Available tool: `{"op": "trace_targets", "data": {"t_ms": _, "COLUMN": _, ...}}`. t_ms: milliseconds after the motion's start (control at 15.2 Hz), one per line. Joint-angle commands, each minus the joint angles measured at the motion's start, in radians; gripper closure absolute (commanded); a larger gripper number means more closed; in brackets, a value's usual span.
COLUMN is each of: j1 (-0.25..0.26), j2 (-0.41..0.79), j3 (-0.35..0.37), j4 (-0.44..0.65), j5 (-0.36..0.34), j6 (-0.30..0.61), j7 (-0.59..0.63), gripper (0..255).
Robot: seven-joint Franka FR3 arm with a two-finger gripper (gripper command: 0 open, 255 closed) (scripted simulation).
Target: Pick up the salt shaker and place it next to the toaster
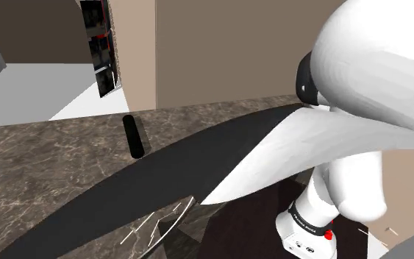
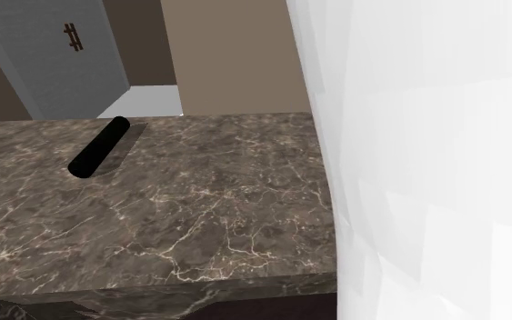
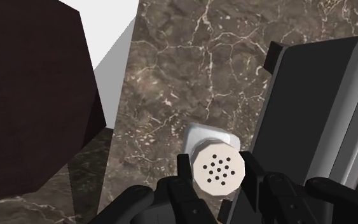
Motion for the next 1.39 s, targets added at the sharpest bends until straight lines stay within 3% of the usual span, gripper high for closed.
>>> {"op": "trace_targets", "data": {"t_ms": 0, "j1": -0.006, "j2": 0.002, "j3": -0.002, "j4": -0.029, "j5": -0.004, "j6": 0.029, "j7": 0.004, "gripper": 255}}
{"op": "trace_targets", "data": {"t_ms": 1320, "j1": 0.014, "j2": 0.078, "j3": -0.072, "j4": -0.220, "j5": -0.095, "j6": 0.255, "j7": 0.063, "gripper": 255}}
